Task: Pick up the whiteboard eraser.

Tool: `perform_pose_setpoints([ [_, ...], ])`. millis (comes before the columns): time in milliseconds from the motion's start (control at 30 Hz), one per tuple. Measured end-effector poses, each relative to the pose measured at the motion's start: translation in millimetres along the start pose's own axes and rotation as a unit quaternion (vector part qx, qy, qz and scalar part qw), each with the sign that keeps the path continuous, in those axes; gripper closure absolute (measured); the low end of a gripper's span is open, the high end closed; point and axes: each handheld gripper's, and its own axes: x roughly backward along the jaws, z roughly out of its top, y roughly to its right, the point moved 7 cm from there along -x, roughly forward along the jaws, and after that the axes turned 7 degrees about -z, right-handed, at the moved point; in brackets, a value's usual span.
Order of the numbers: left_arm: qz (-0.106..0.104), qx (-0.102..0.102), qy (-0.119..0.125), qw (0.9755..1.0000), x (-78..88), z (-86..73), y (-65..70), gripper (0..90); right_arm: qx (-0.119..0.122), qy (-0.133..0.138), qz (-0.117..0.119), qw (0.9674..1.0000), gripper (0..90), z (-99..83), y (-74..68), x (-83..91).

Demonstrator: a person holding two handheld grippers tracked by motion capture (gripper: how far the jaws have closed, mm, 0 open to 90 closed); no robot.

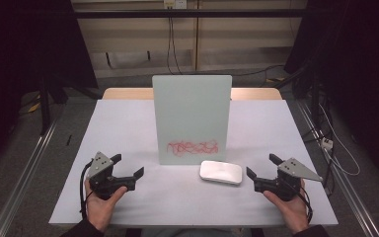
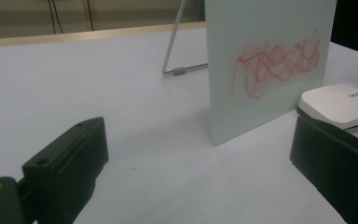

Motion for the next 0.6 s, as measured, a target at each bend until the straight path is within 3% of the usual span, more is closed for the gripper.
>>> perform_pose_setpoints([
  [600,-0.005,0.002,-0.011,0.9999,2.4,-2.8,0.8,3.8,-0.002,-0.014,0.017,0.9998,6.4,0.1,-3.5,-0.6],
])
